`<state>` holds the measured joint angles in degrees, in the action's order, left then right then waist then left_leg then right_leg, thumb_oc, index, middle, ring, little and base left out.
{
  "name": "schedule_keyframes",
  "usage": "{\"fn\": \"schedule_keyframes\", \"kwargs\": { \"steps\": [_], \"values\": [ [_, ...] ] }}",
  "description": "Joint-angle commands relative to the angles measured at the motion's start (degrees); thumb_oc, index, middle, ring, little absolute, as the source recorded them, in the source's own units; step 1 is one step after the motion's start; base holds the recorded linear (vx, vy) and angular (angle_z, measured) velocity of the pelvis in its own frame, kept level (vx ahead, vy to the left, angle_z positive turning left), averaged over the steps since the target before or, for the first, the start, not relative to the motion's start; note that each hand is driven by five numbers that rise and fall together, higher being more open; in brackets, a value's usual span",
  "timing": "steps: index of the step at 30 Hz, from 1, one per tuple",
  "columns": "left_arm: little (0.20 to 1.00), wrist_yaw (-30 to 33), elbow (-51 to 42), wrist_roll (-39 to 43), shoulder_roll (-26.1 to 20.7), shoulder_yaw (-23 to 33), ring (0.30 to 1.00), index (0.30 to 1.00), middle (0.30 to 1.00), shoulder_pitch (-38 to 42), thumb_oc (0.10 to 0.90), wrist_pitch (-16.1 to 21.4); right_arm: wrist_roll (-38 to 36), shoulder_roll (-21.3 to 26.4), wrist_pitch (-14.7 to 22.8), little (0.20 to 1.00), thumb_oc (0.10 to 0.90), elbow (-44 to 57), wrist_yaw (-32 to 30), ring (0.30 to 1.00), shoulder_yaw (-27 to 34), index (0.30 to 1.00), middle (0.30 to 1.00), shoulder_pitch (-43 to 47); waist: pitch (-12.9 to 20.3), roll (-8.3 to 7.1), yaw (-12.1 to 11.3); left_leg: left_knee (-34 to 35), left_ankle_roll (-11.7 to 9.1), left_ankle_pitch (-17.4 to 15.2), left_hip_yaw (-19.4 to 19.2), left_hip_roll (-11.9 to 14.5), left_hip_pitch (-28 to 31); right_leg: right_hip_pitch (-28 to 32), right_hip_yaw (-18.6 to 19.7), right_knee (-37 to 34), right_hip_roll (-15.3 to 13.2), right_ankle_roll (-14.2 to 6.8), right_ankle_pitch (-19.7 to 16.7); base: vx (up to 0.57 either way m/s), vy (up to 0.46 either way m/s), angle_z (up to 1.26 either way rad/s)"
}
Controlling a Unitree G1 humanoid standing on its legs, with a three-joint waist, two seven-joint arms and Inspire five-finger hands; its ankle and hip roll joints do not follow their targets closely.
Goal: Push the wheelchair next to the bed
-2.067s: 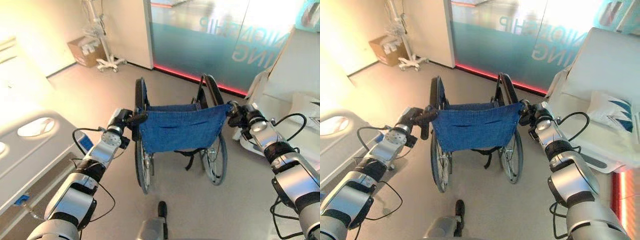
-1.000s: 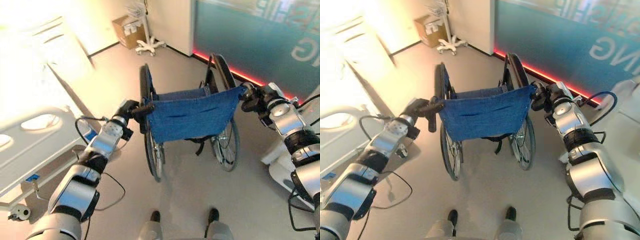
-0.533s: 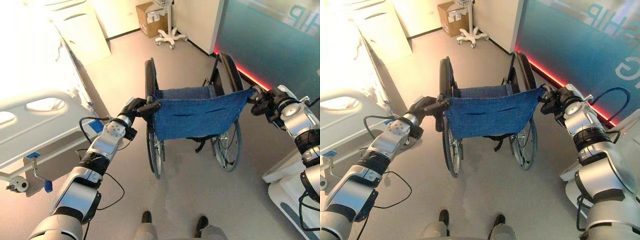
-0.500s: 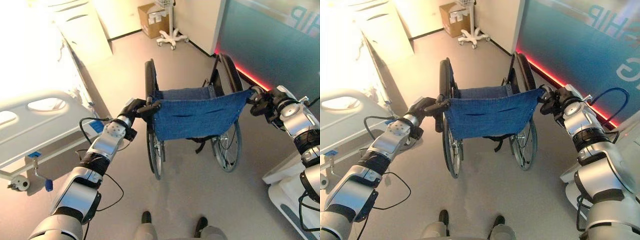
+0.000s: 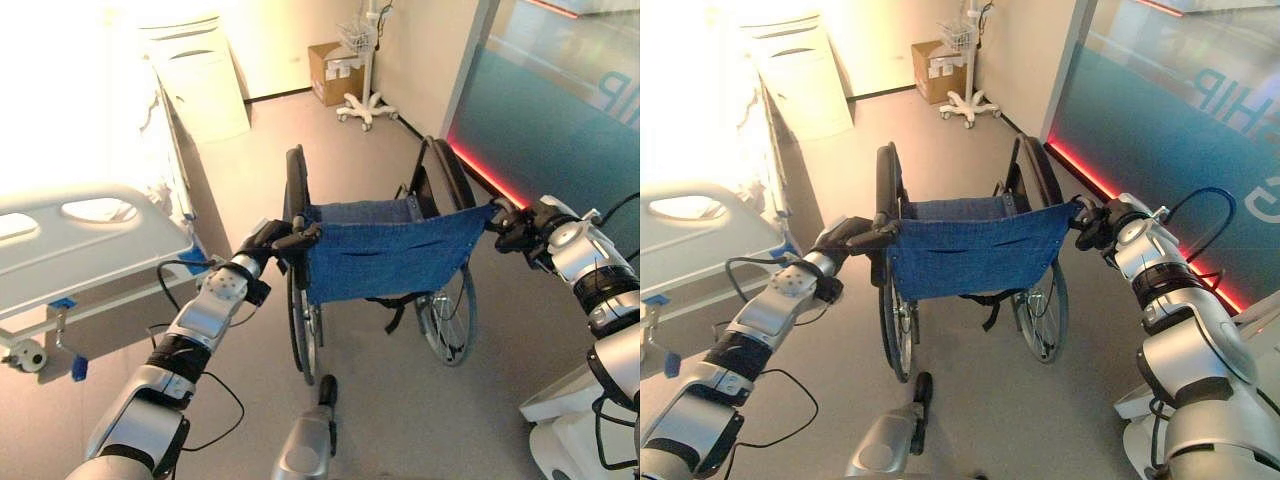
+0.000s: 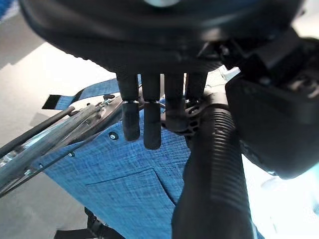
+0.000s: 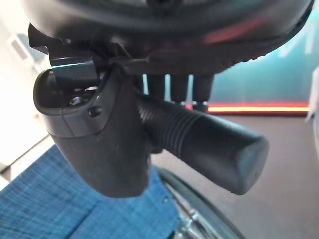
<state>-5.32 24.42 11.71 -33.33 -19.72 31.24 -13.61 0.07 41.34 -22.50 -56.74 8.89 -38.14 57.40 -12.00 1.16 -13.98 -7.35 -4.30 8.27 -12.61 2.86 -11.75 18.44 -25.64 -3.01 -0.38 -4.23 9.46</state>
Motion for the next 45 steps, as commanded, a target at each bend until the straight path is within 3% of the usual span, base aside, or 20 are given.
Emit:
{"fn": "schedule_keyframes", "kwargs": {
  "steps": [1, 3, 5, 8, 10, 12, 15, 16, 18, 20, 21, 23, 25, 26, 28, 37, 39, 42, 44, 45],
  "values": [
    [0.300, 1.2, 6.1, -10.6, -2.1, -8.8, 0.300, 0.300, 0.300, 1.1, 0.400, -0.8, 2.8, -6.4, 13.4, 0.300, 0.400, 10.0, 3.9, 0.300, -4.3, 0.300, 0.300, 9.5, -3.4, -4.12, -2.4, 1.1, 3.9, -1.1, 0.6, -1.0, -0.1, -5.8, 4.6, 12.3, -2.7, 2.3, -0.6, 0.22, 0.026, 0.09],
    [0.300, 0.3, 7.3, -11.3, -3.2, -9.0, 0.300, 0.300, 0.300, 3.7, 0.400, 0.1, 2.5, -7.1, 13.6, 0.300, 0.400, 10.2, 2.7, 0.300, -3.4, 0.300, 0.300, 9.1, -3.3, -5.26, -3.5, 1.9, 5.3, -1.7, 1.4, -2.1, -0.2, -5.5, 3.7, 16.9, -4.0, 0.9, -0.4, 0.20, 0.037, 0.25],
    [0.300, -0.8, 6.1, -11.6, -4.7, -9.5, 0.300, 0.300, 0.300, 5.4, 0.400, -0.1, 2.3, -6.7, 14.3, 0.300, 0.400, 10.0, 1.7, 0.300, -2.6, 0.300, 0.300, 8.8, -3.4, -6.41, -4.2, 2.8, 6.6, -2.0, 2.8, -4.3, -0.5, -6.5, 4.2, 22.9, -6.2, -2.2, -5.9, 0.13, 0.054, 0.16],
    [0.300, -1.4, 5.9, -11.5, -4.4, -10.1, 0.300, 0.300, 0.300, 6.2, 0.400, 0.1, 1.3, -5.2, 14.5, 0.300, 0.400, 10.6, 1.5, 0.300, -1.9, 0.300, 0.300, 7.7, -3.2, -6.15, -3.2, 3.0, 8.1, -3.0, 6.9, -6.6, 0.3, -9.8, 8.2, 29.8, -6.7, -4.1, -10.7, 0.25, 0.040, 0.30],
    [0.300, -2.1, 5.5, -11.6, -4.4, -10.9, 0.300, 0.300, 0.300, 5.9, 0.400, 0.0, 0.7, -4.5, 14.5, 0.300, 0.400, 10.9, 1.5, 0.300, -1.1, 0.300, 0.300, 6.1, -3.1, -6.16, -1.7, 2.0, 7.9, -3.9, 11.0, -7.4, 2.0, -12.8, 11.2, 26.8, -7.7, -4.3, -13.6, 0.37, -0.198, 0.70],
    [0.300, -1.2, 6.9, -11.3, -4.2, -11.2, 0.300, 0.300, 0.300, 6.8, 0.400, 0.0, 1.1, -5.2, 14.5, 0.300, 0.400, 10.7, 1.7, 0.300, -0.9, 0.300, 0.300, 7.1, -4.5, -4.48, 1.2, 2.3, 6.8, -5.7, 14.8, -5.4, 6.5, -23.4, 13.5, 21.9, -11.4, -3.9, -18.1, 0.31, -0.332, 0.22],
    [0.300, -0.6, 9.6, -9.9, -4.6, -11.0, 0.300, 0.300, 0.300, 9.3, 0.400, 1.6, 1.4, -6.0, 13.6, 0.300, 0.400, 10.4, 1.5, 0.300, -1.2, 0.300, 0.300, 9.2, -7.5, -5.02, 4.3, 0.1, 6.3, -11.3, 18.2, -4.9, 9.8, -30.5, 18.0, 8.6, -16.7, -5.2, -23.4, 0.39, -0.418, 0.00],
    [0.300, -0.4, 10.4, -9.3, -4.9, -10.8, 0.300, 0.300, 0.300, 10.3, 0.400, 2.6, 1.5, -6.1, 11.9, 0.300, 0.400, 11.5, 1.3, 0.300, -1.3, 0.300, 0.300, 10.1, -8.1, -4.55, 4.9, -0.9, 5.6, -12.8, 19.5, -3.5, 10.2, -30.4, 19.1, 2.6, -17.0, -5.7, -23.5, 0.43, -0.447, 0.32],
    [0.300, -0.1, 10.6, -9.1, -4.9, -10.5, 0.300, 0.300, 0.300, 10.1, 0.400, 3.1, 0.9, -5.9, 10.8, 0.300, 0.400, 12.1, 1.2, 0.300, -1.4, 0.300, 0.300, 10.4, -8.1, -4.50, 5.2, -1.5, 5.2, -13.5, 20.6, -2.8, 10.4, -30.3, 20.0, -0.7, -16.9, -6.0, -23.7, 0.36, -0.382, 0.79],
    [0.300, -0.2, 10.1, -10.1, -5.0, -9.6, 0.300, 0.300, 0.300, 9.0, 0.400, 3.7, 0.1, -5.7, 7.6, 0.300, 0.400, 14.1, 0.6, 0.300, -1.3, 0.300, 0.300, 10.5, -8.0, -5.39, 5.3, -3.2, 4.1, -15.1, 21.1, -1.5, 10.7, -29.3, 19.9, -0.8, -17.1, -6.2, -23.7, 0.42, -0.451, 1.13],
    [0.300, 0.3, 9.4, -10.9, -4.6, -9.2, 0.300, 0.300, 0.300, 7.5, 0.400, 4.1, -2.0, -5.0, 4.4, 0.300, 0.400, 14.4, 0.0, 0.300, -1.4, 0.300, 0.300, 10.1, -6.6, -6.39, 5.6, -4.5, 2.9, -15.2, 21.1, 0.1, 10.4, -27.8, 19.9, 2.0, -16.2, -6.4, -21.4, 0.46, -0.389, 1.29],
    [0.300, 1.0, 9.5, -9.6, -4.1, -9.0, 0.300, 0.300, 0.300, 6.8, 0.400, 3.9, -3.1, -4.7, 3.2, 0.300, 0.400, 14.1, 0.1, 0.300, -1.4, 0.300, 0.300, 9.8, -5.8, -6.50, 6.1, -5.0, 2.2, -15.4, 21.1, 1.4, 10.8, -27.5, 19.7, 4.2, -15.8, -6.5, -20.4, 0.38, -0.259, 1.41],
    [0.300, 2.7, 11.1, -8.5, -1.7, -8.5, 0.300, 0.300, 0.300, 6.4, 0.400, 3.6, -4.5, -4.0, 1.0, 0.300, 0.400, 12.9, 1.3, 0.300, -1.4, 0.300, 0.300, 9.8, -4.1, -6.69, 7.6, -3.8, 0.2, -13.3, 18.8, 5.0, 13.5, -26.9, 18.2, 7.9, -15.0, -5.6, -19.0, 0.39, -0.152, 1.02],
    [0.300, 4.0, 12.7, -9.0, 0.4, -8.0, 0.300, 0.300, 0.300, 6.7, 0.400, 3.9, -4.8, -3.8, 0.5, 0.300, 0.400, 11.5, 1.1, 0.300, -1.0, 0.300, 0.300, 10.0, -3.9, -6.10, 8.8, -3.1, -1.1, -9.2, 15.7, 7.5, 13.7, -26.1, 16.4, 8.0, -14.5, -4.8, -18.4, 0.30, -0.138, 0.97],
    [0.300, 5.6, 14.8, -7.7, 1.9, -7.7, 0.300, 0.300, 0.300, 8.6, 0.400, 4.2, -4.5, -4.1, 0.5, 0.300, 0.400, 10.4, -0.3, 0.300, 0.0, 0.300, 0.300, 10.5, -4.3, -5.39, 10.0, -1.8, -2.2, -6.2, 13.5, 9.0, 13.2, -25.5, 14.8, 7.9, -13.7, -4.1, -17.5, 0.16, -0.127, 0.97],
    [0.300, 4.5, 17.4, -5.0, 1.5, -7.9, 0.300, 0.300, 0.300, 14.0, 0.400, 2.7, -4.3, -4.8, -0.2, 0.300, 0.400, 11.4, -0.7, 0.300, 0.6, 0.300, 0.300, 10.7, -3.8, -3.10, 12.7, 3.4, -3.2, -4.0, 13.6, 9.3, 17.2, -26.6, 14.4, 11.3, -10.8, -1.7, -13.5, 0.21, -0.140, 0.32],
    [0.300, 4.0, 18.6, -4.9, 1.5, -8.0, 0.300, 0.300, 0.300, 14.4, 0.400, 2.8, -5.1, -4.6, 0.5, 0.300, 0.400, 11.1, -0.2, 0.300, 0.2, 0.300, 0.300, 10.6, -3.2, -3.20, 13.6, 0.4, -3.5, -2.6, 13.6, 9.7, 17.8, -27.3, 14.2, 11.8, -9.9, -0.5, -12.9, 0.21, -0.179, -0.09],
    [0.300, 4.5, 20.1, -4.7, 2.4, -8.5, 0.300, 0.300, 0.300, 13.9, 0.400, 3.1, -6.7, -4.9, 2.5, 0.300, 0.400, 11.2, -0.4, 0.300, -0.3, 0.300, 0.300, 9.7, -2.0, -3.88, 14.8, -7.8, -3.9, 2.5, 12.3, 10.7, 18.1, -27.5, 11.9, 11.8, -8.5, 2.2, -12.1, 0.20, -0.203, 0.15],
    [0.300, 5.0, 20.6, -4.8, 3.0, -8.6, 0.300, 0.300, 0.300, 13.4, 0.400, 4.1, -8.7, -5.1, 2.5, 0.300, 0.400, 12.3, -2.0, 0.300, -0.7, 0.300, 0.300, 9.0, -1.9, -4.19, 14.9, -13.0, -4.2, 4.9, 10.7, 10.9, 15.7, -26.2, 10.4, 11.5, -7.4, 3.9, -10.9, 0.25, -0.239, 0.33],
    [0.300, 5.2, 20.2, -5.1, 3.4, -8.8, 0.300, 0.300, 0.300, 13.5, 0.400, 3.9, -8.9, -5.5, 2.7, 0.300, 0.400, 12.8, -3.1, 0.300, 0.1, 0.300, 0.300, 8.1, -3.3, -4.61, 13.8, -16.4, -3.3, 4.1, 10.5, 9.1, 10.5, -23.4, 10.7, 11.6, -6.3, 4.5, -9.5, 0.31, -0.211, 0.20]
  ]
}}
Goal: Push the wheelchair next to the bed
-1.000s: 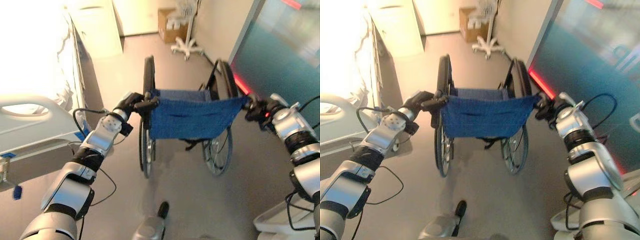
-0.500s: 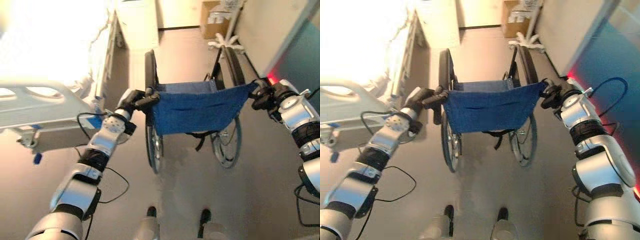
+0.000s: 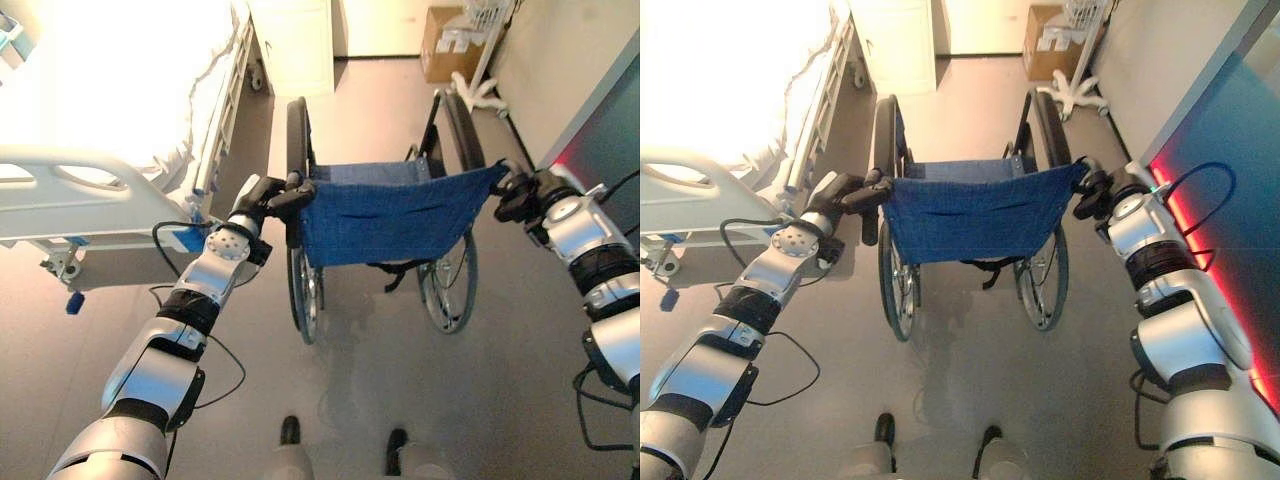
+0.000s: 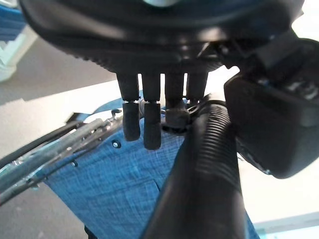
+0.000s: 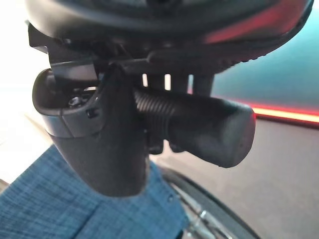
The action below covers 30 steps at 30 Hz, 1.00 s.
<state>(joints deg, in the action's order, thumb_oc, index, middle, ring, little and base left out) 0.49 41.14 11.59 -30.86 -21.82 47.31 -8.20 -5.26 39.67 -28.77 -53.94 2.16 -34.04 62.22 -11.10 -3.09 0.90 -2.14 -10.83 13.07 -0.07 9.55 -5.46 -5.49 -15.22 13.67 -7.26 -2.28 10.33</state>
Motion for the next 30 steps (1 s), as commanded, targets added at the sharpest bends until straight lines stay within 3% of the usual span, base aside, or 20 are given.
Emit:
{"fn": "schedule_keyframes", "kwargs": {
  "steps": [1, 2, 3, 4, 5, 8, 9, 11, 14, 15, 18, 22, 24, 25, 27, 28, 29, 30],
  "values": [
    [0.300, -0.6, 3.0, -5.1, 0.9, -6.9, 0.300, 0.300, 0.300, -2.8, 0.400, -1.8, -3.5, -4.1, 9.2, 0.300, 0.400, 10.1, 3.2, 0.300, -3.8, 0.300, 0.300, 2.8, -5.2, -0.24, -2.2, -22.1, 4.1, -2.2, -1.2, 0.0, 1.6, 2.2, 1.2, -4.9, 1.3, 2.4, -9.7, 0.46, -0.251, 0.24],
    [0.300, -0.5, 1.5, -5.1, 0.5, -6.8, 0.300, 0.300, 0.300, -3.4, 0.400, -2.4, -3.6, -4.7, 9.1, 0.300, 0.400, 10.3, 2.2, 0.300, -3.7, 0.300, 0.300, 2.3, -6.8, 0.13, -4.2, -20.9, 5.1, -3.1, -1.0, -3.7, -2.8, 4.9, 2.6, -4.8, 2.7, 2.0, -8.8, 0.49, -0.163, 0.15],
    [0.300, -0.5, -0.6, -5.3, 0.2, -6.6, 0.300, 0.300, 0.300, -4.3, 0.400, -3.4, -3.4, -5.2, 8.9, 0.300, 0.400, 10.7, 1.7, 0.300, -3.4, 0.300, 0.300, 2.1, -8.2, 0.79, -5.7, -19.5, 4.9, -0.9, -2.9, -4.0, -6.7, 8.1, 3.0, -5.1, 4.0, 2.1, -7.9, 0.43, -0.119, 0.10],
    [0.300, -0.4, -1.0, -5.3, 0.2, -6.5, 0.300, 0.300, 0.300, -4.4, 0.400, -3.6, -3.3, -5.3, 8.8, 0.300, 0.400, 10.8, 1.6, 0.300, -3.4, 0.300, 0.300, 2.0, -8.7, 0.92, -6.0, -19.4, 4.8, -0.6, -3.2, -4.0, -7.0, 8.7, 3.1, -5.1, 4.3, 2.2, -7.7, 0.48, -0.038, -0.25],
    [0.300, 0.4, -3.0, -5.3, 0.1, -7.0, 0.300, 0.300, 0.300, -5.5, 0.400, -4.2, -2.4, -5.9, 8.9, 0.300, 0.400, 10.9, 1.4, 0.300, -2.8, 0.300, 0.300, 1.6, -9.8, 2.29, -7.7, -14.9, 4.3, 2.8, -5.2, -3.9, -11.4, 12.0, 3.4, -5.7, 6.1, 2.6, -6.6, 0.50, 0.032, -0.55],
    [0.300, 0.8, -4.8, -5.2, -0.7, -7.2, 0.300, 0.300, 0.300, -7.3, 0.400, -4.4, -1.5, -6.5, 11.3, 0.300, 0.400, 8.9, 2.5, 0.300, -2.8, 0.300, 0.300, 2.4, -10.5, 3.88, -11.6, -2.9, 3.8, 7.6, -4.0, -5.0, -15.4, 17.5, 6.7, -7.6, 7.5, 2.0, -5.5, 0.64, 0.144, -0.73],
    [0.300, 0.7, -5.0, -4.7, -1.6, -6.7, 0.300, 0.300, 0.300, -7.4, 0.400, -4.2, -0.6, -6.7, 12.5, 0.300, 0.400, 7.7, 3.6, 0.300, -3.3, 0.300, 0.300, 3.7, -10.5, 3.39, -12.8, -0.2, 4.0, 7.5, -4.4, -5.7, -14.9, 19.0, 7.3, -8.0, 6.6, 1.6, -4.4, 0.59, 0.282, -0.96],
    [0.300, 0.7, -4.8, -3.0, -2.4, -6.2, 0.300, 0.300, 0.300, -6.2, 0.400, -5.4, -0.7, -7.5, 15.1, 0.300, 0.400, 5.4, 4.1, 0.300, -4.0, 0.300, 0.300, 5.1, -9.2, 3.74, -12.5, -1.4, 6.0, 1.9, -8.8, -5.1, -11.9, 18.2, 5.7, -6.9, 5.7, 1.2, -3.0, 0.41, 0.272, -0.98],
    [0.300, 0.3, -3.5, -1.1, -3.7, -6.7, 0.300, 0.300, 0.300, -4.9, 0.400, -5.4, -0.3, -8.5, 15.3, 0.300, 0.400, 5.9, 3.7, 0.300, -3.8, 0.300, 0.300, 3.6, -7.9, 2.83, -13.1, -6.8, 8.0, -2.8, -8.3, -7.1, -13.1, 18.5, 5.5, -5.3, 4.7, 0.8, -1.3, 0.32, 0.111, -0.28],
    [0.300, -0.3, -3.5, -2.4, -3.6, -6.6, 0.300, 0.300, 0.300, -4.7, 0.400, -5.9, -0.9, -9.0, 16.1, 0.300, 0.400, 6.0, 3.1, 0.300, -3.7, 0.300, 0.300, 2.4, -7.2, 2.25, -14.1, -7.4, 9.5, -4.9, -8.6, -7.2, -12.1, 17.9, 3.3, -2.9, 2.9, -0.5, -1.5, 0.41, 0.086, 0.14],
    [0.300, -0.3, -1.9, -4.2, -2.6, -6.6, 0.300, 0.300, 0.300, -3.4, 0.400, -5.6, -0.5, -11.2, 17.1, 0.300, 0.400, 5.5, 1.7, 0.300, -3.0, 0.300, 0.300, 2.4, -6.3, 0.72, -15.6, -6.3, 10.5, -5.8, -6.4, -9.0, -10.9, 18.7, 1.8, -2.2, 0.4, -3.2, -4.4, 0.40, 0.043, 0.23],
    [0.300, 0.4, 1.7, -5.3, 0.2, -6.7, 0.300, 0.300, 0.300, -0.9, 0.400, -4.1, 1.1, -13.8, 17.4, 0.300, 0.400, 3.3, 1.1, 0.300, -2.4, 0.300, 0.300, 5.0, -5.6, -0.05, -16.3, -5.2, 11.7, -6.8, -4.5, -11.1, -11.3, 18.1, 1.9, 0.6, -1.8, -4.7, -8.7, 0.20, 0.087, 0.17],
    [0.300, 0.3, 1.6, -5.5, 0.5, -6.8, 0.300, 0.300, 0.300, -0.9, 0.400, -4.2, 0.9, -14.0, 17.5, 0.300, 0.400, 2.6, 1.2, 0.300, -2.5, 0.300, 0.300, 5.3, -5.1, -0.23, -16.7, -4.8, 12.1, -6.8, -4.4, -11.6, -11.2, 18.7, 2.3, 2.0, -2.1, -5.2, -9.9, 0.26, 0.100, 0.07],
    [0.300, 0.4, 1.4, -6.6, 1.2, -7.1, 0.300, 0.300, 0.300, -1.4, 0.400, -4.1, 0.4, -13.7, 17.5, 0.300, 0.400, 1.8, 1.9, 0.300, -2.7, 0.300, 0.300, 5.1, -3.8, -0.57, -16.9, -4.2, 13.2, -7.3, -4.0, -12.9, -11.1, 19.3, 3.9, 5.8, -1.7, -5.9, -13.5, 0.34, 0.116, 0.09],
    [0.300, 0.6, 0.8, -7.1, 1.3, -7.7, 0.300, 0.300, 0.300, -1.9, 0.400, -4.1, -0.7, -13.1, 18.0, 0.300, 0.400, 1.6, 1.7, 0.300, -2.5, 0.300, 0.300, 3.7, -2.9, -0.87, -16.3, -3.8, 13.9, -7.9, -3.6, -13.8, -10.3, 17.5, 5.6, 9.4, 0.0, -6.6, -15.9, 0.36, 0.113, 0.17],
    [0.300, 0.7, 0.3, -7.3, 1.3, -7.9, 0.300, 0.300, 0.300, -2.9, 0.400, -4.2, -1.9, -12.6, 17.9, 0.300, 0.400, 2.1, 1.6, 0.300, -2.5, 0.300, 0.300, 2.2, -2.4, -1.19, -15.2, -3.5, 14.2, -8.4, -2.9, -14.7, -8.5, 14.6, 6.3, 11.2, 0.3, -6.8, -17.4, 0.52, 0.114, 0.23],
    [0.300, 1.0, -0.1, -8.1, 1.1, -7.4, 0.300, 0.300, 0.300, -4.5, 0.400, -4.3, -1.6, -12.2, 16.4, 0.300, 0.400, 3.8, 2.8, 0.300, -2.2, 0.300, 0.300, 0.3, -2.3, -0.30, -12.4, -2.8, 14.1, -9.4, -1.4, -14.4, -4.2, 6.5, 7.0, 11.9, -0.3, -6.4, -19.2, 0.52, 0.109, 0.25],
    [0.300, 1.3, -0.1, -8.1, 1.1, -7.3, 0.300, 0.300, 0.300, -4.9, 0.400, -4.2, -1.6, -12.2, 16.2, 0.300, 0.400, 4.2, 3.0, 0.300, -2.4, 0.300, 0.300, 0.1, -2.7, 0.24, -11.4, -2.6, 14.0, -9.8, -0.6, -14.0, -2.4, 2.4, 7.1, 12.1, -0.7, -6.1, -19.4, 0.48, 0.079, 0.28]
  ]
}}
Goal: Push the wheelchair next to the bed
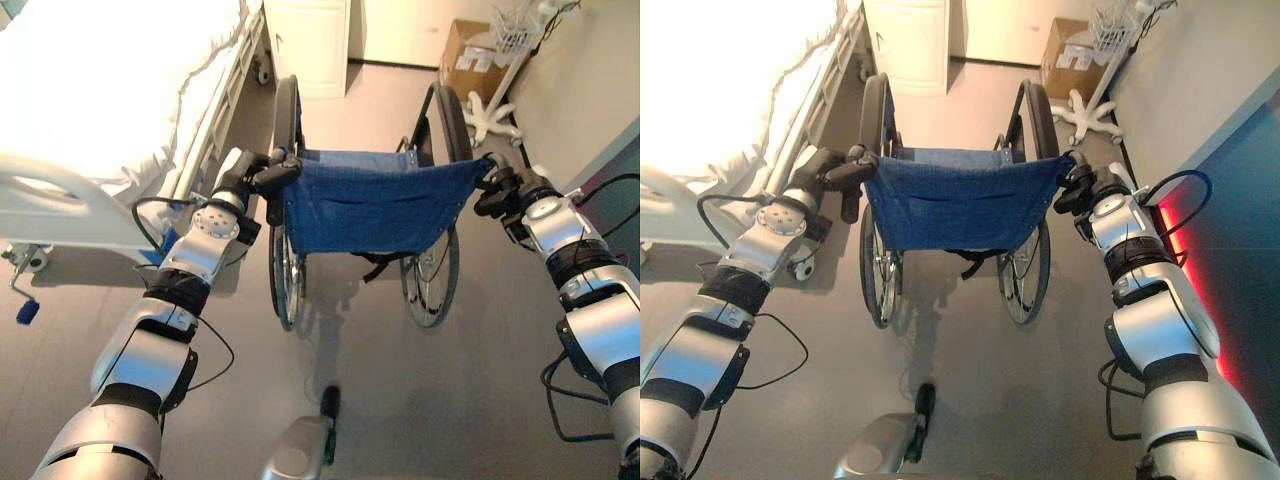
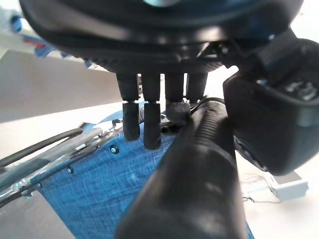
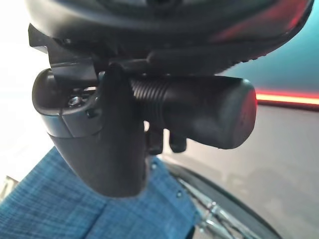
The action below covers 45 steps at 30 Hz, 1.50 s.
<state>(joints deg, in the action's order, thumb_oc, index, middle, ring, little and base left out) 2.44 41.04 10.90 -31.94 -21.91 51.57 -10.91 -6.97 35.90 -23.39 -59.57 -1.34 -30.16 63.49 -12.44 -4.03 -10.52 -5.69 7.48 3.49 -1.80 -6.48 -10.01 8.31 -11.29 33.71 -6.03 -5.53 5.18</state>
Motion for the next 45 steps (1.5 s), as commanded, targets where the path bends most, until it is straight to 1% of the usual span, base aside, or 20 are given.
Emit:
{"fn": "schedule_keyframes", "kwargs": {
  "steps": [1, 2, 3, 4, 6, 10, 13, 17, 20, 22, 24, 28, 30, 31, 33, 35, 36, 39, 41, 45],
  "values": [
    [0.300, 0.2, 0.1, -7.3, 2.2, -7.0, 0.300, 0.300, 0.300, -9.7, 0.400, -1.3, 0.2, -8.5, 10.2, 0.300, 0.400, 10.5, 6.9, 0.300, -6.5, 0.300, 0.300, -1.3, -1.8, 2.15, 1.5, 1.3, -4.4, -0.8, 2.1, 2.9, 4.3, -16.6, 3.2, -8.1, -2.2, -2.5, -15.0, 0.33, 0.011, 0.21],
    [0.300, 1.0, -0.1, -6.8, 2.1, -6.7, 0.300, 0.300, 0.300, -10.1, 0.400, -1.3, 0.2, -8.3, 9.8, 0.300, 0.400, 11.2, 7.1, 0.300, -7.0, 0.300, 0.300, -1.6, -3.0, 2.50, 3.1, 0.5, -4.2, -2.7, 3.1, 3.0, 6.4, -22.8, 2.9, -8.0, -3.6, -2.7, -17.8, 0.61, -0.116, 0.12],
    [0.300, 1.3, -0.4, -4.8, 0.5, -6.0, 0.300, 0.300, 0.300, -9.4, 0.400, -1.3, 0.1, -7.1, 7.6, 0.300, 0.400, 14.3, 7.5, 0.300, -6.6, 0.300, 0.300, -2.0, -5.7, 2.11, 5.6, -2.4, -3.6, -6.7, 5.2, 2.4, 9.2, -31.1, 3.3, -13.2, -5.6, -3.3, -21.4, 0.60, -0.188, 0.11],
    [0.300, 1.6, -0.3, -4.1, 0.2, -5.9, 0.300, 0.300, 0.300, -8.9, 0.400, -1.1, 0.2, -6.8, 7.0, 0.300, 0.400, 14.9, 7.7, 0.300, -6.5, 0.300, 0.300, -1.9, -6.2, 1.59, 6.3, -3.2, -3.6, -7.7, 5.8, 1.9, 9.8, -32.1, 3.4, -17.2, -6.1, -3.4, -21.9, 0.67, -0.283, 0.47],
    [0.300, 1.7, 0.8, -1.2, -0.6, -5.2, 0.300, 0.300, 0.300, -6.6, 0.400, 0.4, 0.1, -5.2, 4.8, 0.300, 0.400, 15.7, 7.3, 0.300, -5.9, 0.300, 0.300, -0.6, -7.6, 2.11, 8.2, -5.9, -4.0, -10.9, 9.0, 2.4, 11.5, -32.2, 4.5, -31.8, -5.1, -2.7, -19.6, 0.51, -0.295, 1.24],
    [0.300, 2.0, 1.2, 0.4, -0.6, -4.2, 0.300, 0.300, 0.300, -6.6, 0.400, 2.5, -2.0, -6.0, 3.6, 0.300, 0.400, 14.4, 5.1, 0.300, -5.8, 0.300, 0.300, 0.6, -6.6, 0.26, 7.2, -8.8, -5.3, -12.7, 7.8, 1.7, 10.2, -23.9, 4.7, -30.8, -5.0, -2.2, -16.3, 0.36, -0.275, 1.06],
    [0.300, 1.1, 2.6, 1.1, -0.6, -4.1, 0.300, 0.300, 0.300, -5.7, 0.400, 1.8, -3.2, -6.5, 3.5, 0.300, 0.400, 12.9, 5.5, 0.300, -6.6, 0.300, 0.300, 0.8, -5.2, -0.31, 7.5, -8.3, -6.8, -13.5, 5.5, 3.9, 13.4, -21.6, 2.4, -27.4, -5.0, -1.9, -15.2, 0.46, -0.212, 0.71],
    [0.300, 1.4, 5.8, 1.3, 1.7, -3.3, 0.300, 0.300, 0.300, -4.2, 0.400, 2.4, -3.8, -6.2, 5.1, 0.300, 0.400, 10.8, 6.3, 0.300, -6.1, 0.300, 0.300, 0.5, -3.4, -0.27, 10.3, -5.9, -9.9, -10.2, 0.6, 7.6, 17.7, -18.5, -0.6, -31.1, -3.6, -0.4, -15.9, 0.33, -0.153, 0.34],
    [0.300, 2.5, 7.4, 1.7, 3.4, -3.7, 0.300, 0.300, 0.300, -2.7, 0.400, 2.6, -3.7, -6.0, 6.7, 0.300, 0.400, 10.2, 7.1, 0.300, -5.6, 0.300, 0.300, -0.7, -1.7, 0.64, 12.7, -9.8, -13.1, -2.2, -2.0, 11.3, 19.5, -18.5, -3.2, -31.0, -3.1, 1.3, -15.6, 0.21, -0.090, 0.65],
    [0.300, 3.3, 8.2, 2.8, 3.8, -4.4, 0.300, 0.300, 0.300, -2.8, 0.400, 3.1, -4.3, -6.3, 7.9, 0.300, 0.400, 9.6, 7.0, 0.300, -6.3, 0.300, 0.300, -1.9, -1.0, 1.26, 13.0, -14.3, -14.4, 2.5, -1.3, 11.3, 19.0, -17.6, -4.7, -31.1, -2.4, 2.8, -14.0, 0.24, -0.124, 0.47],
    [0.300, 2.9, 8.1, 2.9, 3.9, -4.5, 0.300, 0.300, 0.300, -2.7, 0.400, 2.7, -5.4, -6.7, 7.4, 0.300, 0.400, 9.6, 6.1, 0.300, -6.4, 0.300, 0.300, -2.5, -1.6, 1.18, 12.4, -16.0, -14.9, 4.0, -2.6, 11.4, 16.1, -15.3, -5.5, -31.6, -1.8, 3.8, -12.8, 0.26, -0.118, 0.13],
    [0.300, 3.1, 6.7, 2.6, 3.5, -4.4, 0.300, 0.300, 0.300, -3.0, 0.400, 2.5, -5.6, -8.1, 5.2, 0.300, 0.400, 10.9, 3.7, 0.300, -6.0, 0.300, 0.300, -2.4, -4.6, 1.55, 9.6, -10.5, -13.3, 2.4, -4.2, 9.2, 9.4, -10.3, -3.5, -31.8, 0.2, 3.2, -11.1, 0.31, -0.034, -0.09],
    [0.300, 4.4, 4.2, 2.3, 4.1, -4.6, 0.300, 0.300, 0.300, -4.2, 0.400, 1.8, -4.5, -9.5, 4.0, 0.300, 0.400, 11.4, 2.1, 0.300, -5.7, 0.300, 0.300, -2.6, -7.5, 2.88, 6.0, -4.0, -14.0, 9.8, -4.8, 10.4, -0.7, -3.3, -1.1, -33.5, 2.3, 3.5, -8.5, 0.47, 0.074, -0.22],
    [0.300, 4.7, 3.9, 2.3, 4.2, -4.6, 0.300, 0.300, 0.300, -4.5, 0.400, 1.8, -4.2, -9.7, 4.0, 0.300, 0.400, 11.5, 2.0, 0.300, -5.7, 0.300, 0.300, -2.7, -7.9, 3.00, 5.6, -3.3, -14.2, 10.4, -4.6, 10.5, -1.2, -2.4, -0.8, -33.8, 2.4, 3.6, -8.2, 0.62, 0.153, -0.12],
    [0.300, 4.9, 1.7, 2.3, 3.4, -4.2, 0.300, 0.300, 0.300, -6.2, 0.400, 0.9, -2.5, -9.4, 5.0, 0.300, 0.400, 10.7, 4.2, 0.300, -5.7, 0.300, 0.300, -1.1, -8.6, 4.05, 1.9, 4.6, -14.8, 15.9, -1.2, 12.1, -7.6, 1.7, 2.1, -33.5, 3.0, 4.0, -6.0, 0.75, 0.297, -0.42],
    [0.300, 4.5, 0.9, 3.5, 1.4, -3.8, 0.300, 0.300, 0.300, -6.1, 0.400, 0.6, -1.7, -8.3, 5.9, 0.300, 0.400, 10.1, 6.4, 0.300, -6.1, 0.300, 0.300, 0.8, -8.8, 4.14, 0.8, 5.7, -14.6, 15.5, -2.0, 12.7, -8.4, 3.1, 2.7, -31.8, 2.3, 4.0, -3.1, 0.63, 0.353, -1.08],
    [0.300, 3.9, 0.7, 4.7, -0.1, -3.2, 0.300, 0.300, 0.300, -5.5, 0.400, 0.5, -1.3, -7.2, 6.9, 0.300, 0.400, 9.6, 8.1, 0.300, -6.5, 0.300, 0.300, 2.0, -8.4, 5.29, 0.9, 3.4, -14.1, 13.9, -4.6, 13.9, -8.0, 3.3, 2.0, -29.1, 2.2, 4.2, -0.1, 0.50, 0.324, -0.93],
    [0.300, 2.8, 2.1, 5.3, -1.1, -3.4, 0.300, 0.300, 0.300, -4.9, 0.400, 0.4, -2.4, -7.8, 8.2, 0.300, 0.400, 8.8, 8.7, 0.300, -6.3, 0.300, 0.300, 0.9, -6.9, 4.87, 0.8, -4.3, -12.0, 7.7, -5.5, 12.4, -7.9, 4.0, 1.1, -25.3, 0.8, 3.7, 3.4, 0.48, 0.229, -0.72],
    [0.300, 1.6, 3.0, 3.7, -1.4, -3.5, 0.300, 0.300, 0.300, -4.6, 0.400, 0.0, -2.7, -8.6, 8.9, 0.300, 0.400, 8.6, 8.5, 0.300, -6.5, 0.300, 0.300, -0.5, -5.9, 3.99, -0.7, -6.8, -10.7, 4.8, -5.2, 11.2, -8.4, 5.2, 0.4, -23.6, -1.4, 2.0, 3.4, 0.57, 0.250, -0.48],
    [0.300, 3.0, 7.1, 1.4, 1.0, -4.2, 0.300, 0.300, 0.300, -1.9, 0.400, 0.1, -1.6, -12.9, 10.8, 0.300, 0.400, 6.2, 6.9, 0.300, -5.6, 0.300, 0.300, -1.8, -4.2, 2.85, -2.7, -3.5, -8.7, 3.9, -6.3, 8.3, -5.9, 7.0, -2.9, -16.4, -5.6, -1.1, -3.0, 0.44, 0.252, -0.29]
  ]
}}
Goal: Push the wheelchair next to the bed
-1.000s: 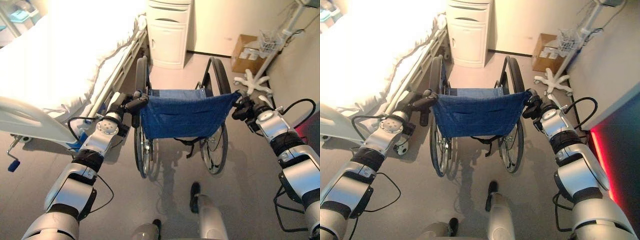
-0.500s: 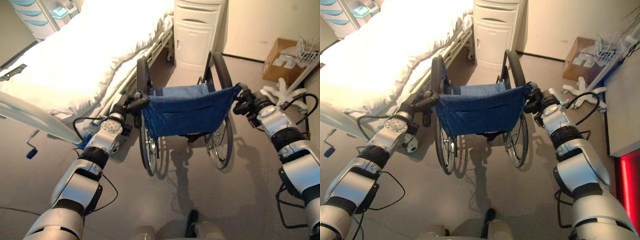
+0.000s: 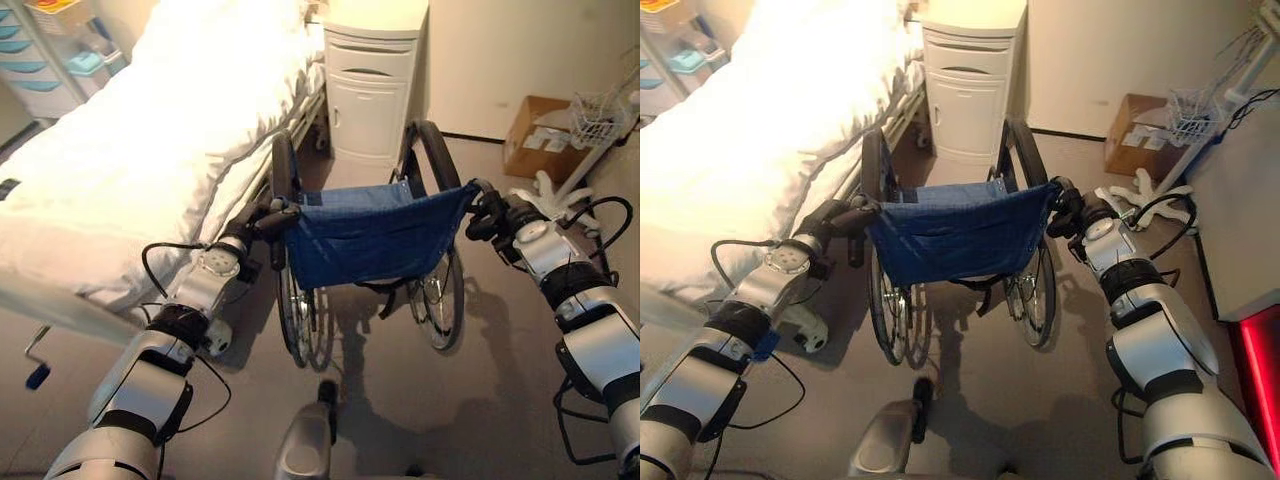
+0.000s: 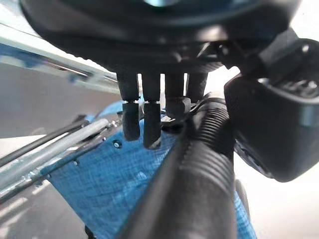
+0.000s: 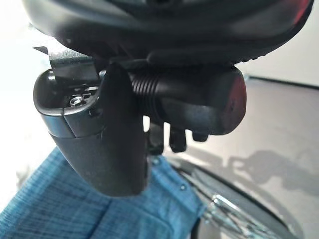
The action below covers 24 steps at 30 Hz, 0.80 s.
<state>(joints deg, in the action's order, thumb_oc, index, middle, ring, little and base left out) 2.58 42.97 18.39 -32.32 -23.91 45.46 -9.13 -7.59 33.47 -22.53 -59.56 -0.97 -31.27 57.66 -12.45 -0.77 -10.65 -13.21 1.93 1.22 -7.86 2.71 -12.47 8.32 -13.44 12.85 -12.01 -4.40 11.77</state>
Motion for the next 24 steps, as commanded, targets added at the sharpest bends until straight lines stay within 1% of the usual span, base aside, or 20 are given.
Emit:
{"fn": "schedule_keyframes", "kwargs": {
  "steps": [1, 2, 3, 5, 6, 7, 8, 10, 11, 12, 13, 14, 16, 17, 18, 19, 20, 21, 22, 24],
  "values": [
    [0.300, 3.5, 5.6, -6.2, 1.8, -2.6, 0.300, 0.300, 0.300, 4.9, 0.400, -1.7, -1.2, -11.2, 10.0, 0.300, 0.400, 5.9, 6.1, 0.300, -4.1, 0.300, 0.300, 4.0, -3.8, -0.64, -2.8, 4.9, -2.6, 5.8, -0.9, -1.8, -3.3, 6.8, -1.2, 5.6, 0.6, -2.7, -10.8, 0.28, 0.183, -0.10],
    [0.300, 3.9, 5.6, -6.2, 1.9, -2.8, 0.300, 0.300, 0.300, 5.1, 0.400, -1.7, -1.3, -11.4, 10.1, 0.300, 0.400, 5.8, 6.0, 0.300, -4.0, 0.300, 0.300, 3.9, -3.7, -0.76, -2.8, 5.2, -2.4, 5.6, -1.1, -2.1, -3.3, 6.7, -1.3, 5.9, 0.7, -2.8, -11.2, 0.38, 0.215, -0.22],
    [0.300, 4.5, 6.1, -7.0, 2.5, -2.9, 0.300, 0.300, 0.300, 5.1, 0.400, -1.5, -1.7, -12.1, 9.9, 0.300, 0.400, 5.2, 5.9, 0.300, -3.4, 0.300, 0.300, 3.5, -2.9, -1.22, -2.3, 7.3, -1.7, 5.2, -1.5, -3.5, -1.2, 4.7, -1.6, 6.7, 1.0, -3.4, -13.4, 0.36, 0.179, -0.25],
    [0.300, 5.2, 6.7, -7.4, 2.7, -2.6, 0.300, 0.300, 0.300, 4.8, 0.400, -0.9, -2.1, -12.5, 8.8, 0.300, 0.400, 4.2, 6.5, 0.300, -3.2, 0.300, 0.300, 3.9, -2.4, -1.45, -1.3, 9.1, -1.6, 5.0, -1.4, -4.1, 1.0, 2.2, -1.4, 5.2, 1.9, -3.3, -13.0, 0.44, 0.168, -0.44],
    [0.300, 6.1, 7.2, -7.5, 2.7, -2.3, 0.300, 0.300, 0.300, 4.6, 0.400, 0.3, -3.2, -12.7, 7.9, 0.300, 0.400, 3.6, 6.8, 0.300, -3.3, 0.300, 0.300, 4.2, -2.2, -1.12, -0.4, 10.4, -1.9, 5.2, -0.8, -4.0, 2.7, -0.3, -1.4, 2.6, 3.0, -2.7, -11.8, 0.54, 0.131, -0.81],
    [0.300, 7.4, 7.1, -7.3, 2.1, -1.7, 0.300, 0.300, 0.300, 4.9, 0.400, 1.5, -4.2, -12.7, 6.1, 0.300, 0.400, 4.0, 6.8, 0.300, -2.6, 0.300, 0.300, 4.7, -2.6, -0.05, 1.3, 11.6, -2.4, 5.1, 0.6, -3.2, 5.4, -6.9, -0.7, -1.2, 4.7, -1.6, -12.3, 0.40, 0.072, -0.86],
    [0.300, 7.6, 7.1, -7.3, 2.0, -1.6, 0.300, 0.300, 0.300, 5.1, 0.400, 1.8, -4.5, -12.7, 5.8, 0.300, 0.400, 4.1, 6.7, 0.300, -2.6, 0.300, 0.300, 4.9, -2.8, 0.01, 1.7, 11.8, -2.5, 5.0, 0.9, -3.2, 6.0, -7.7, -0.7, -1.3, 4.8, -1.5, -12.3, 0.32, 0.021, -0.75],
    [0.300, 8.8, 7.3, -6.9, 1.2, -1.5, 0.300, 0.300, 0.300, 6.2, 0.400, 2.6, -6.2, -12.2, 4.4, 0.300, 0.400, 4.8, 6.4, 0.300, -2.2, 0.300, 0.300, 5.1, -4.3, -0.11, 3.9, 12.2, -2.1, 3.7, 2.5, -3.7, 8.2, -13.8, 0.9, -4.4, 5.5, -1.4, -15.8, 0.22, -0.037, -0.42],
    [0.300, 9.2, 7.2, -6.1, 0.5, -1.7, 0.300, 0.300, 0.300, 7.3, 0.400, 2.6, -6.1, -11.6, 3.8, 0.300, 0.400, 6.2, 6.1, 0.300, -2.0, 0.300, 0.300, 5.1, -5.4, -0.64, 5.9, 12.3, -1.3, 1.6, 4.0, -4.9, 10.1, -18.5, 2.2, -6.5, 5.6, -2.2, -19.4, 0.35, -0.065, 0.12],
    [0.300, 9.2, 6.8, -5.0, -0.1, -1.9, 0.300, 0.300, 0.300, 7.9, 0.400, 2.4, -6.3, -10.6, 3.0, 0.300, 0.400, 7.9, 5.8, 0.300, -2.0, 0.300, 0.300, 4.9, -6.1, -1.07, 7.2, 12.1, -0.6, -0.3, 5.1, -5.9, 11.4, -21.4, 3.0, -8.3, 5.6, -2.8, -21.6, 0.42, -0.082, 0.42],
    [0.300, 9.4, 6.4, -4.2, -0.4, -2.0, 0.300, 0.300, 0.300, 8.1, 0.400, 2.4, -6.3, -10.0, 2.5, 0.300, 0.400, 9.1, 5.6, 0.300, -2.0, 0.300, 0.300, 4.6, -6.4, -1.49, 8.0, 11.9, -0.3, -1.2, 5.9, -6.7, 12.1, -22.9, 3.7, -10.3, 5.4, -3.2, -22.8, 0.56, -0.116, 1.07],
    [0.300, 9.5, 5.6, -3.6, -0.5, -2.0, 0.300, 0.300, 0.300, 7.6, 0.400, 2.5, -6.3, -9.0, 1.5, 0.300, 0.400, 11.5, 5.5, 0.300, -2.0, 0.300, 0.300, 3.7, -6.7, -1.74, 9.2, 11.0, 0.2, -3.2, 7.4, -7.5, 13.6, -24.1, 4.2, -14.6, 5.3, -3.8, -24.7, 0.55, -0.132, 1.21],
    [0.300, 9.2, 4.7, -3.5, -0.3, -1.5, 0.300, 0.300, 0.300, 6.5, 0.400, 2.9, -6.6, -7.7, 0.6, 0.300, 0.400, 13.4, 5.0, 0.300, -1.8, 0.300, 0.300, 2.5, -7.0, -1.76, 9.8, 10.0, 0.4, -4.8, 8.5, -7.7, 15.2, -24.7, 4.3, -17.1, 5.0, -4.0, -25.7, 0.63, -0.197, 1.57],
    [0.300, 8.6, 4.0, -4.0, -0.1, -1.2, 0.300, 0.300, 0.300, 5.5, 0.400, 3.1, -6.6, -7.1, 0.1, 0.300, 0.400, 14.4, 4.6, 0.300, -1.7, 0.300, 0.300, 1.8, -7.1, -2.07, 9.9, 8.7, 0.6, -6.0, 8.8, -8.0, 15.9, -24.7, 4.3, -16.8, 4.3, -3.9, -26.1, 0.52, -0.205, 1.21],
    [0.300, 8.6, 3.9, -4.2, -0.1, -1.2, 0.300, 0.300, 0.300, 5.3, 0.400, 3.1, -6.4, -7.1, 0.1, 0.300, 0.400, 14.5, 4.7, 0.300, -1.7, 0.300, 0.300, 1.7, -7.1, -2.09, 10.0, 8.5, 0.6, -6.3, 8.8, -8.0, 16.0, -24.7, 4.2, -16.7, 4.2, -3.9, -26.1, 0.61, -0.319, 0.84],
    [0.300, 7.5, 3.4, -5.7, -0.3, -1.0, 0.300, 0.300, 0.300, 4.7, 0.400, 2.6, -6.5, -6.7, -0.4, 0.300, 0.400, 15.1, 4.4, 0.300, -1.8, 0.300, 0.300, 1.8, -7.4, -2.73, 9.9, 4.9, 0.7, -8.0, 8.0, -7.8, 15.8, -24.1, 3.9, -13.0, 3.3, -3.1, -25.1, 0.60, -0.330, 0.57],
    [0.300, 6.8, 3.6, -5.9, -0.1, -0.7, 0.300, 0.300, 0.300, 4.1, 0.400, 2.5, -7.2, -6.4, -0.8, 0.300, 0.400, 15.1, 4.6, 0.300, -1.7, 0.300, 0.300, 1.7, -7.2, -3.15, 9.9, 3.0, 0.7, -8.7, 7.0, -7.7, 15.5, -22.9, 3.4, -11.5, 3.1, -2.8, -24.0, 0.69, -0.359, 0.64],
    [0.300, 6.8, 3.9, -5.2, 0.0, -0.5, 0.300, 0.300, 0.300, 3.6, 0.400, 2.7, -7.6, -6.2, -0.4, 0.300, 0.400, 14.5, 5.1, 0.300, -1.9, 0.300, 0.300, 1.7, -6.7, -3.38, 10.0, 1.7, 0.4, -9.9, 6.9, -7.4, 16.4, -22.2, 2.8, -10.3, 2.9, -2.6, -23.2, 0.49, -0.192, 0.66],
    [0.300, 6.5, 4.3, -5.8, 0.2, -0.6, 0.300, 0.300, 0.300, 2.9, 0.400, 3.0, -7.7, -6.1, 0.1, 0.300, 0.400, 13.9, 5.4, 0.300, -2.0, 0.300, 0.300, 1.5, -5.9, -3.28, 10.1, 2.0, -0.5, -10.5, 7.2, -6.8, 17.9, -21.7, 2.2, -8.7, 2.9, -2.4, -22.7, 0.35, -0.118, 0.71],
    [0.300, 7.1, 5.0, -7.3, 0.8, -1.0, 0.300, 0.300, 0.300, 2.4, 0.400, 3.3, -7.9, -6.0, 1.0, 0.300, 0.400, 12.8, 6.0, 0.300, -2.2, 0.300, 0.300, 1.6, -4.9, -3.31, 10.4, 1.4, -2.3, -9.9, 5.9, -5.2, 18.6, -19.7, 0.9, -9.0, 3.2, -1.2, -21.8, 0.31, -0.149, 0.70]
  ]
}}
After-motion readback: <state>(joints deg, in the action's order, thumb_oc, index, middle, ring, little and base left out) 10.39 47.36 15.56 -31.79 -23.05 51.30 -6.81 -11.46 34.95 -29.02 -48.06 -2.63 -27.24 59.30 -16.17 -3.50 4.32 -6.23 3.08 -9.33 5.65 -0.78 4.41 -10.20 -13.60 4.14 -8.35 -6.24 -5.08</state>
